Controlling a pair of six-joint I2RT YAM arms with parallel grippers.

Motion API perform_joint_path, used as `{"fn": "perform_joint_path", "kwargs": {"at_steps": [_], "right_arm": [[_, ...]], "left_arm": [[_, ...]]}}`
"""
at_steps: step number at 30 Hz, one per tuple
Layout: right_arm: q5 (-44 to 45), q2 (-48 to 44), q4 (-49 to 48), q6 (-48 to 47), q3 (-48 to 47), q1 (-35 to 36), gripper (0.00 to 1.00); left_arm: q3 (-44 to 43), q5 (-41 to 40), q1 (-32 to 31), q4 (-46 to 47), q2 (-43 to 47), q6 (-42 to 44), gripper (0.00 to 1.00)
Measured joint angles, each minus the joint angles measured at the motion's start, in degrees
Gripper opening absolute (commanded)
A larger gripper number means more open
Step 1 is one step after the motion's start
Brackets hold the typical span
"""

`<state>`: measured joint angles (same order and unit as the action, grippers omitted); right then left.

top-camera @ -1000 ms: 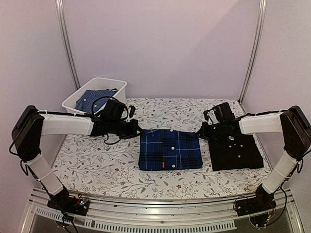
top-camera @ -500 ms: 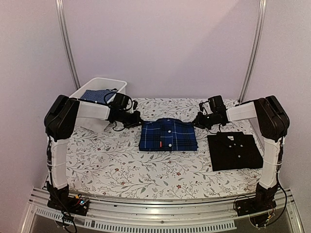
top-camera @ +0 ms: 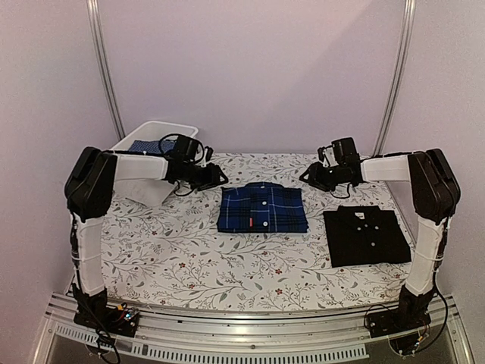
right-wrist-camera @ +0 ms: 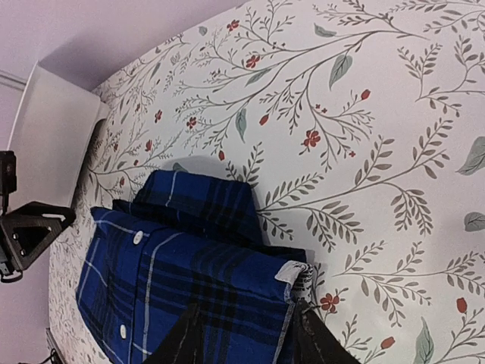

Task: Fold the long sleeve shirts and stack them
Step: Smooth out the square-folded shirt at the center of the board.

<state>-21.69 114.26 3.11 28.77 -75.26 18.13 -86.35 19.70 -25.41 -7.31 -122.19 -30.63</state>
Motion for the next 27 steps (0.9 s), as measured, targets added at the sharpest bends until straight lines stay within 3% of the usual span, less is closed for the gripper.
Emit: {"fn": "perform_joint_path", "kwargs": {"at_steps": [2, 4, 10, 14, 19, 27], "right_arm": [[0.48, -0.90, 0.04, 0.13, -0.11, -0.35, 0.63], [1.33, -1.84, 0.55, -0.39, -0.11, -0.22, 0.60], [3.89, -3.54, 2.64, -2.14, -0.15, 5.20, 0.35], [4.63, -3.50, 3.58, -3.30, -0.35, 12.52, 0.31], [3.87, -0.24, 4.46, -4.57, -5.44, 17.46, 0.32], [5.11, 17.00, 8.20, -6.62, -25.51, 14.40, 0.31]], "left_arm": [[-0.07, -0.68, 0.48, -0.59, 0.39, 0.26, 0.74], [0.00, -1.29, 0.87, -1.18, 1.27, 0.46, 0.69], [2.97, -2.27, 0.13, -1.07, 7.89, 0.70, 0.23], [5.77, -1.55, -3.02, 0.04, 10.84, -0.42, 0.07], [8.66, 1.49, -8.20, 1.07, 10.21, -2.36, 0.02], [3.61, 5.35, -9.40, 1.95, -0.46, -4.22, 0.01]]}}
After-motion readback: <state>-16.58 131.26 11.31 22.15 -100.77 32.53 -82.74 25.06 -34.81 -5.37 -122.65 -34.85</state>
